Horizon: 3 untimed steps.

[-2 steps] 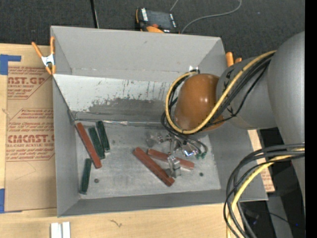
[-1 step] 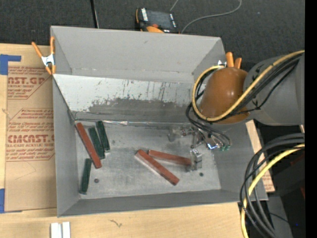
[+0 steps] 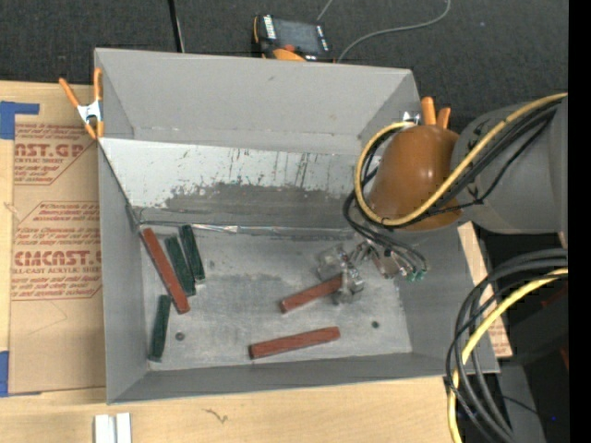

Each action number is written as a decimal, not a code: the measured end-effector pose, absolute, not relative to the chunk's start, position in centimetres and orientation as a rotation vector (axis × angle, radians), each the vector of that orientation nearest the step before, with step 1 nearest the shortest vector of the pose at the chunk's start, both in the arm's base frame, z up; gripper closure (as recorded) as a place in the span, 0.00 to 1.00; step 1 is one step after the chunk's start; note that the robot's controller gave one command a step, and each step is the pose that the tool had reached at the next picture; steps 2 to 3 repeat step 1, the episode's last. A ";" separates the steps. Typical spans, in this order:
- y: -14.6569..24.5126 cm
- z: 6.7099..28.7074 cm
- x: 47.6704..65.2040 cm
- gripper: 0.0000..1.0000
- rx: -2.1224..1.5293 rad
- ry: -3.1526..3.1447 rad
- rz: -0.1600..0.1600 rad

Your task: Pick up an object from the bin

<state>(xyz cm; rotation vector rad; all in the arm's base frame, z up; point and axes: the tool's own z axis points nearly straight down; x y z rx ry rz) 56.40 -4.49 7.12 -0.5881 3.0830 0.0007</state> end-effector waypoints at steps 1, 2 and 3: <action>-1.9 25.4 53.5 1.00 -0.723 3.047 -0.003; -1.9 25.4 53.5 1.00 -0.723 3.047 -0.003; -1.9 25.4 53.5 1.00 -0.723 3.047 -0.003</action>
Offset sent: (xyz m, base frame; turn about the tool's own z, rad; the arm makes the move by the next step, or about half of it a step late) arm -0.0309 0.0246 0.1781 -0.0887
